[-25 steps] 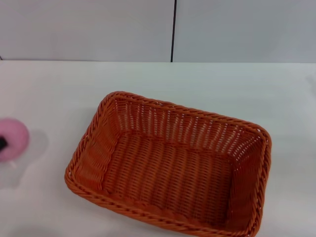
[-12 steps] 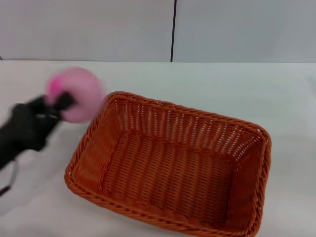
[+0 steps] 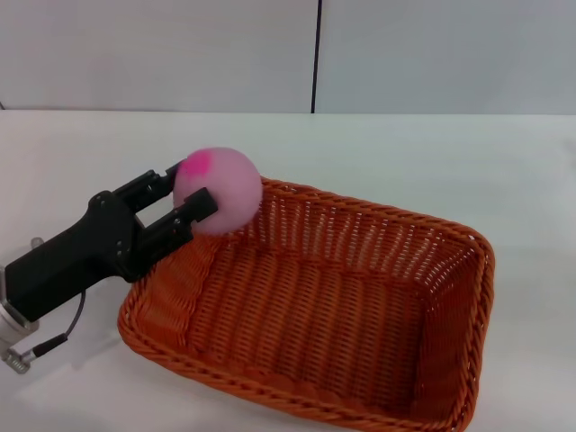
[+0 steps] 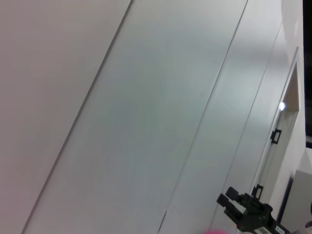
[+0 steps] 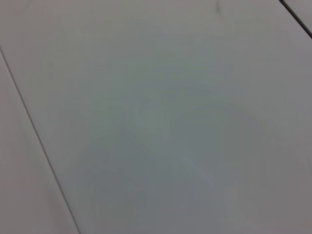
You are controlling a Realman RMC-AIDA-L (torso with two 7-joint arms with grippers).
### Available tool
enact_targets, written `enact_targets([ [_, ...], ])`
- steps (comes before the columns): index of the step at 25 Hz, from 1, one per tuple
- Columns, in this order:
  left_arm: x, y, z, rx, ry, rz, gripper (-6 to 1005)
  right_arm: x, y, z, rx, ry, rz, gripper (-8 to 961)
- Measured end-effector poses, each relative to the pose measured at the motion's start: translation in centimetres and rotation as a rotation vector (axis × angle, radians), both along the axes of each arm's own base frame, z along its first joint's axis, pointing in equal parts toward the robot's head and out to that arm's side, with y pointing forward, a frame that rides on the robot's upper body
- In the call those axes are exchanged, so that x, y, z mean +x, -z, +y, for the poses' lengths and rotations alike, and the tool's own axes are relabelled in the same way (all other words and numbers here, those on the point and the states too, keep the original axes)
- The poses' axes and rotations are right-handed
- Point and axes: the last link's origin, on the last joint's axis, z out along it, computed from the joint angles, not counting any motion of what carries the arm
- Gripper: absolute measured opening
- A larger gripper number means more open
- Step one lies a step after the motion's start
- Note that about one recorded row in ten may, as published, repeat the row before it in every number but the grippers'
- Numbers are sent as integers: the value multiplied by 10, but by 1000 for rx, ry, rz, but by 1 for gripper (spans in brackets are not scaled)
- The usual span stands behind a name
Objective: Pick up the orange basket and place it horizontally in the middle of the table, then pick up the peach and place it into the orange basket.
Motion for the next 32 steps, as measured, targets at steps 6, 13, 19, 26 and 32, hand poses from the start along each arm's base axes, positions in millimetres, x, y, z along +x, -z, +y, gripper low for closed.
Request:
enact_targets([
  [6,2,-1,2,5,9,-6,556,-1,0,1,1,-3,0,405],
  [13,4,-9,7,70,-5,-43,829,0,-4,1,20,0,8,405],
  [19,-6,-26,5,254,-98,-126,842,4,-8,-2,43,15,16,405],
  [26,-31,-52,-10,707,-332,-237,841,14,-16,-9,109,68,54,405],
  [32,-43,-65,-14,876,-464,-300,842,28,-22,-17,191,144,105,405],
])
